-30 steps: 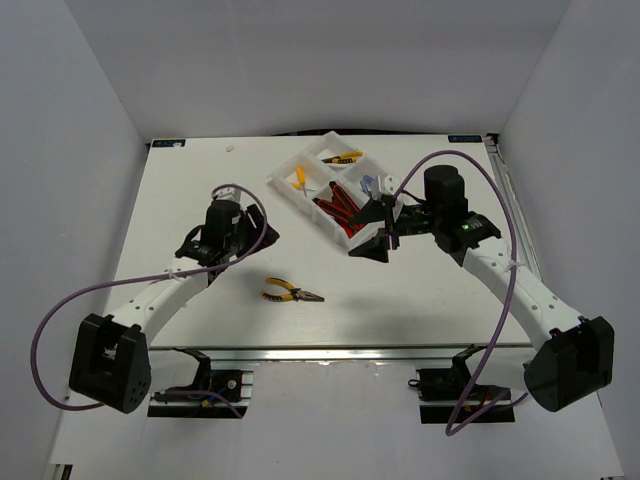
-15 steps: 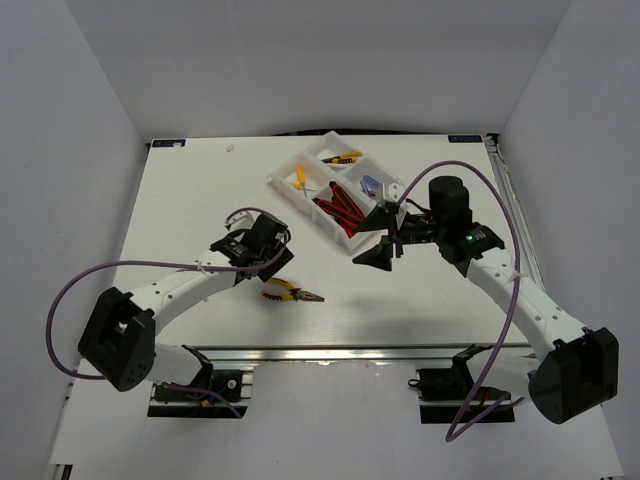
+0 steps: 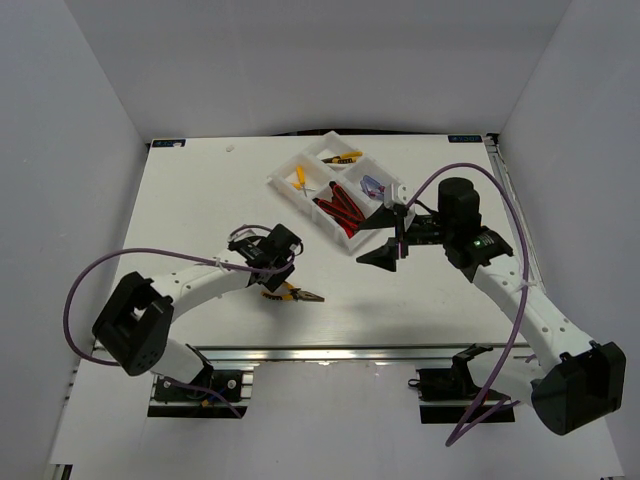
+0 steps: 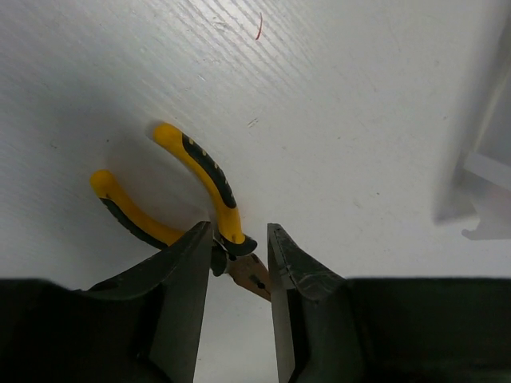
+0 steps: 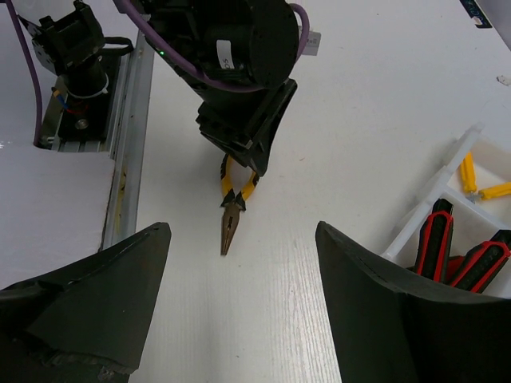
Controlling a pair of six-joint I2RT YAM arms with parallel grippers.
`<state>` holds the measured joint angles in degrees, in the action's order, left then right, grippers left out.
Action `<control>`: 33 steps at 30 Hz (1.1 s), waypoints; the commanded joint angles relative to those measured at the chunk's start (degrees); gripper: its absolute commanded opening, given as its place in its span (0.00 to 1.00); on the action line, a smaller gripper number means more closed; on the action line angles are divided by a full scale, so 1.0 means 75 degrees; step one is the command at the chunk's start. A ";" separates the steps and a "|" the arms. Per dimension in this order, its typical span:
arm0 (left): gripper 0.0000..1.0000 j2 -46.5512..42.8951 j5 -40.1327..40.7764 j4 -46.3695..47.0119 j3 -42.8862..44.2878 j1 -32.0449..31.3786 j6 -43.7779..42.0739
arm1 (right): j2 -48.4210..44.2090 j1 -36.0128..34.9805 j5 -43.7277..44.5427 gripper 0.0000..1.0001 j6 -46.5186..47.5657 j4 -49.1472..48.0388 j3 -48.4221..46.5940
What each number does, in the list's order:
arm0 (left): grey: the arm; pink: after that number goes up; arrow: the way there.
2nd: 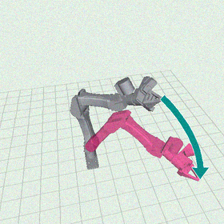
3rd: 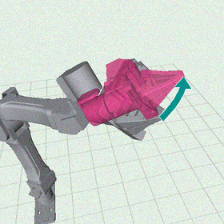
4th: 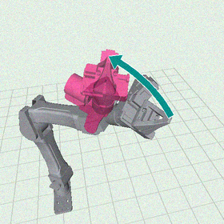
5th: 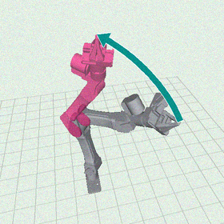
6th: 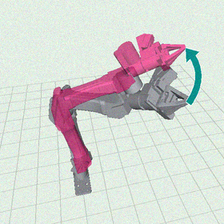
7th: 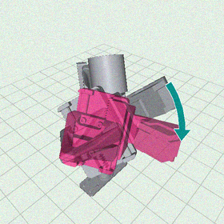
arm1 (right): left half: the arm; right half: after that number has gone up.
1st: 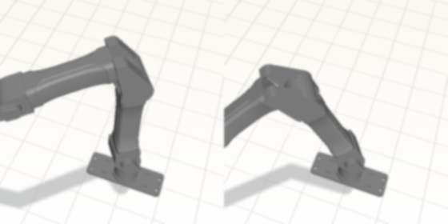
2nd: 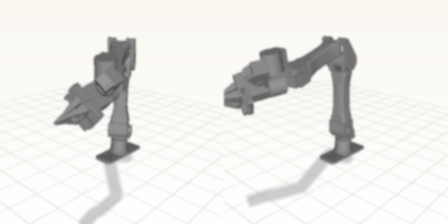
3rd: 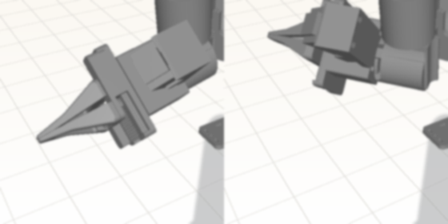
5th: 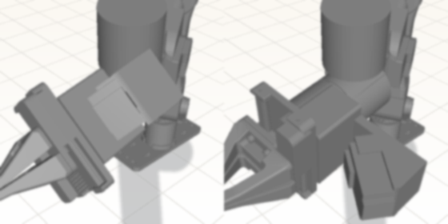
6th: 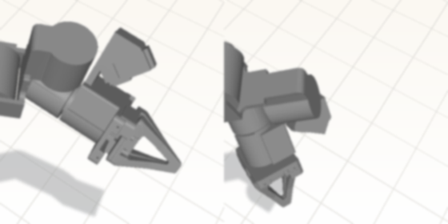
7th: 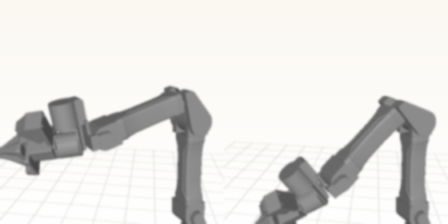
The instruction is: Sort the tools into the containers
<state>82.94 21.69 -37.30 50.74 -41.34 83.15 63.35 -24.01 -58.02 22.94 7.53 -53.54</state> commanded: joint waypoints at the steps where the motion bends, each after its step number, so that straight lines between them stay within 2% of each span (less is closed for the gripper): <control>1: 0.45 0.0121 0.0061 -0.0078 0.0032 -0.0031 0.0327 | -0.0197 0.0037 -0.0209 0.80 -0.0035 -0.0242 0.0025; 10: 0.53 0.0847 -0.0045 -0.0125 0.0301 -0.0031 0.0163 | -0.0267 0.0084 -0.0244 0.81 0.0070 -0.0114 -0.0010; 23: 0.52 0.1574 -0.0255 0.0016 0.0618 0.0426 -0.0353 | -0.0349 0.0225 -0.0338 0.80 0.0176 0.0062 -0.0057; 29: 0.46 0.1551 -0.0396 -0.0031 0.0524 0.0461 -0.0423 | -0.0314 0.0248 -0.0420 0.80 0.0187 0.0121 -0.0104; 33: 0.31 0.1539 -0.0408 0.0028 0.0570 0.0497 -0.0587 | -0.0314 0.0260 -0.0432 0.80 0.0223 0.0156 -0.0115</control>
<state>94.52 18.76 -36.91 54.48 -37.98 79.96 62.17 -22.46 -59.79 24.08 8.05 -53.54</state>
